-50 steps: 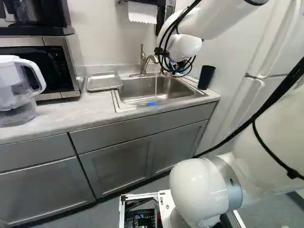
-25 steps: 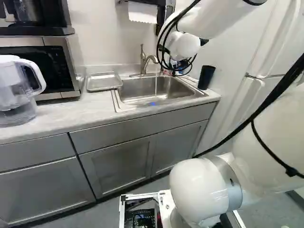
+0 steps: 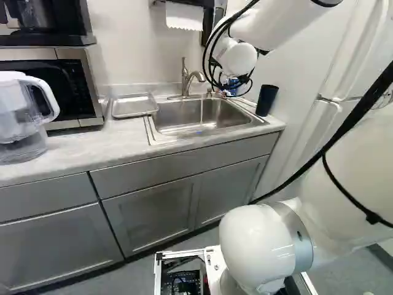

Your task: Rinse the cup and place it in the tray

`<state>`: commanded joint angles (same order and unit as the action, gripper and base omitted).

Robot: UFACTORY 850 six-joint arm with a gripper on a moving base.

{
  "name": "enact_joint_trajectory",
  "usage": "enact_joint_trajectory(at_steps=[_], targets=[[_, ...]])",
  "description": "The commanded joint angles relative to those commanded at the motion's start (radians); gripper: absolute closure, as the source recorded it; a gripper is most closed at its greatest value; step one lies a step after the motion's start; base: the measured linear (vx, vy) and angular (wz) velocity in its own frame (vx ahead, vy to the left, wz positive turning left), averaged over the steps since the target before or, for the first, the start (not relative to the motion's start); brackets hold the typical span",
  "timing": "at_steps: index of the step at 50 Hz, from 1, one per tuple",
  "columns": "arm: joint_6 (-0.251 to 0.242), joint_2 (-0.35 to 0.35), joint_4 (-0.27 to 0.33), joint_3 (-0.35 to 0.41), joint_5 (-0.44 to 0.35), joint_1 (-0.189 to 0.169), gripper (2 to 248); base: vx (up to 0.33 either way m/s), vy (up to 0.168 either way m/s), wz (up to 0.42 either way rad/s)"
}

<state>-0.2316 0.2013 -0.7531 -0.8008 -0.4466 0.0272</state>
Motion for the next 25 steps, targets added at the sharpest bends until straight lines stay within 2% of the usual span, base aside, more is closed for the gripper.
enact_joint_trajectory(at_steps=[25], targets=[[-0.265,-0.036,-0.127,0.009,-0.086,-0.011,3,0.0,0.0,0.0]])
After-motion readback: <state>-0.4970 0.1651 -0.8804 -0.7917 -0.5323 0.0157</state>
